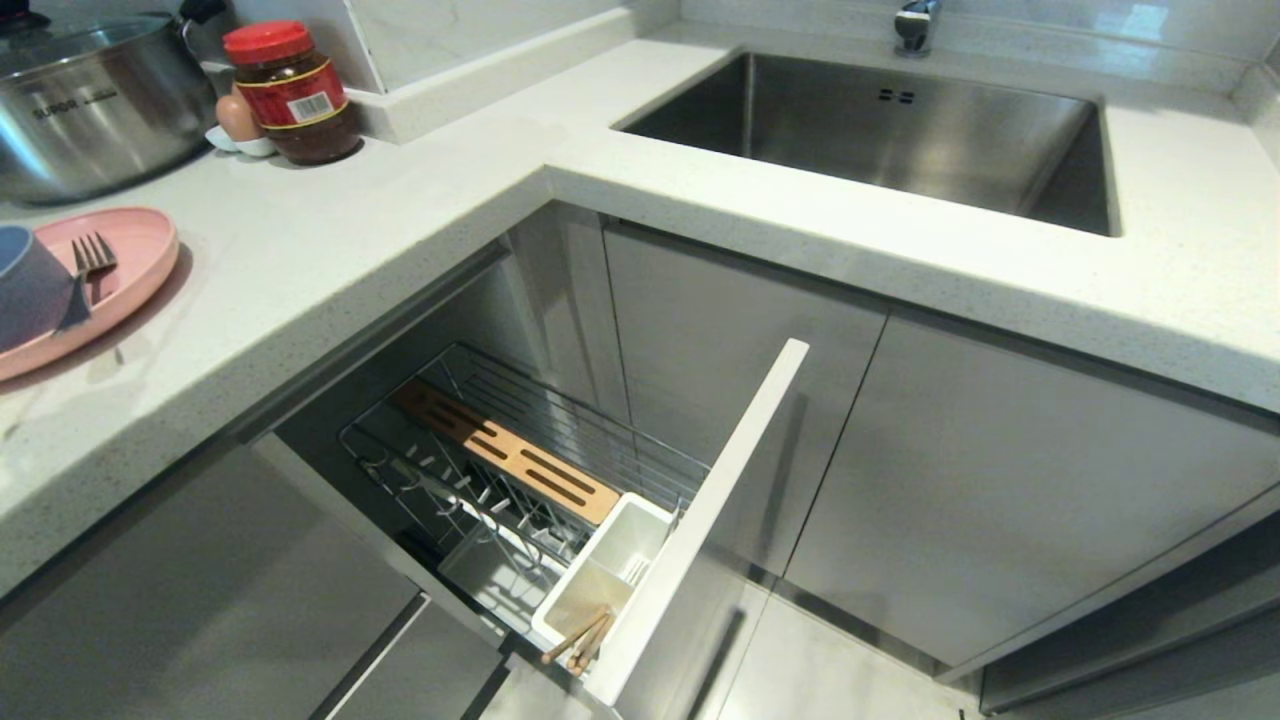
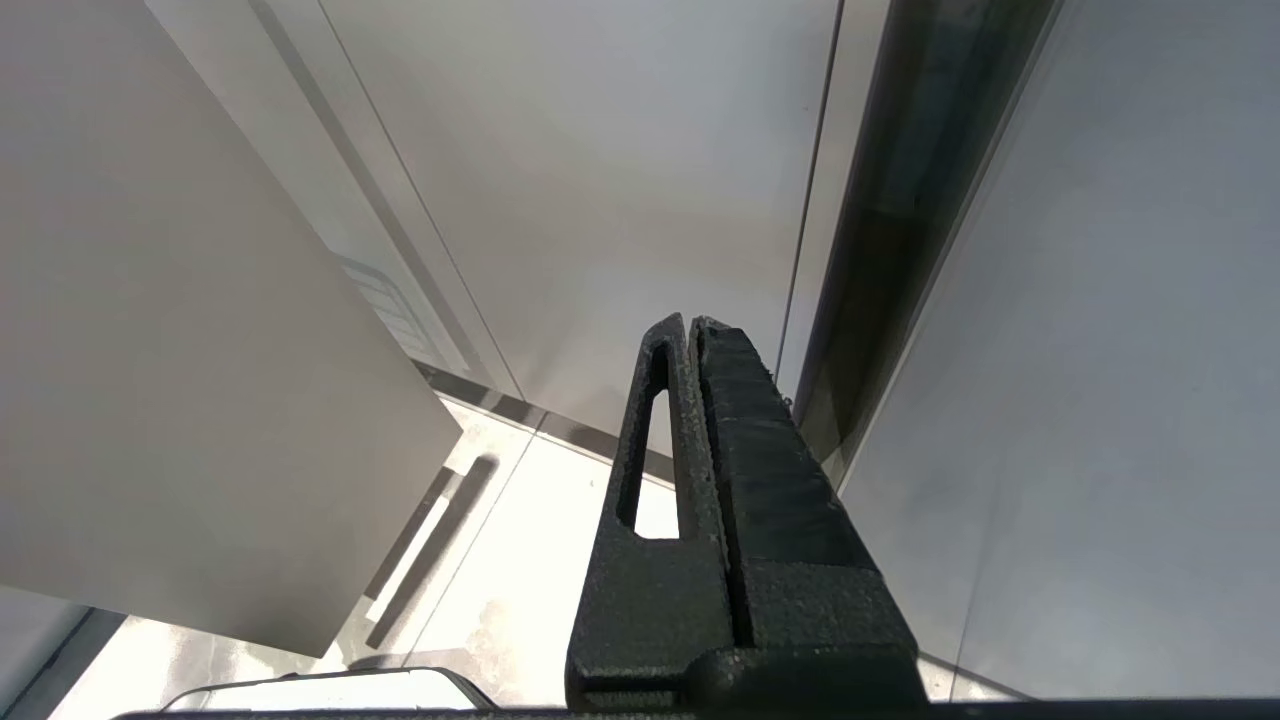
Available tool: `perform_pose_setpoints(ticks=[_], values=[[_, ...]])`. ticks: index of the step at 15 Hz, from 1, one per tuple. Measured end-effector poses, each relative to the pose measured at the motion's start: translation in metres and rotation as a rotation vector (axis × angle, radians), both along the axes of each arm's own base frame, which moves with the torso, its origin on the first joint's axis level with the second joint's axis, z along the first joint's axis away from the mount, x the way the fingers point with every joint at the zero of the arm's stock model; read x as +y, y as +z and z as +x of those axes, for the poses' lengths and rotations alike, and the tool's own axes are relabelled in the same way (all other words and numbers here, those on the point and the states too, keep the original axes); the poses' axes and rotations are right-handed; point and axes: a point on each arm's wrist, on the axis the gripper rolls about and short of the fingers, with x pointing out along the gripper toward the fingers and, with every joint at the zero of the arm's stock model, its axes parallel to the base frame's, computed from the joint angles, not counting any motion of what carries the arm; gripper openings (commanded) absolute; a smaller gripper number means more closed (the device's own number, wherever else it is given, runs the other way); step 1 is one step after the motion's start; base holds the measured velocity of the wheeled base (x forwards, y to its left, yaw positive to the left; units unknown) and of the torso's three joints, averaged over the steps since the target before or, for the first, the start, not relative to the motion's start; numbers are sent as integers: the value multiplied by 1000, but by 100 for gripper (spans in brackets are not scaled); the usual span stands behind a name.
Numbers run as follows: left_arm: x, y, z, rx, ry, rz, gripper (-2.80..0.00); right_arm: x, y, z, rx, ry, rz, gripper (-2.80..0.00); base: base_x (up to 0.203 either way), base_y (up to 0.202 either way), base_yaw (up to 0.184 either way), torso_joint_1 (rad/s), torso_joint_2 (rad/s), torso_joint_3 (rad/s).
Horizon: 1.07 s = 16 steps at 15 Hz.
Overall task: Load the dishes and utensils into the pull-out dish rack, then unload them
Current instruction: Take the chopsticks out of the cupboard
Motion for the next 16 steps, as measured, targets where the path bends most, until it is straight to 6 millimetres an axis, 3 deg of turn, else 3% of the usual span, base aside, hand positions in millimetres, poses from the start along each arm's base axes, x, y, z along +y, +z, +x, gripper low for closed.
perform_pose_setpoints(ticks=[4, 7, 12, 16], values=[[13, -11, 21, -19, 412, -28, -280, 0, 0, 0, 0, 0, 0, -280, 0, 0, 0, 0, 0, 0], [30, -30, 38, 21, 598, -39, -280, 0, 0, 0, 0, 0, 0, -280, 0, 0, 0, 0, 0, 0], [50, -65, 59, 179, 677, -113, -280, 0, 0, 0, 0, 0, 0, -280, 0, 0, 0, 0, 0, 0], [65, -80, 80, 131, 655, -100, -280, 0, 0, 0, 0, 0, 0, -280, 0, 0, 0, 0, 0, 0]])
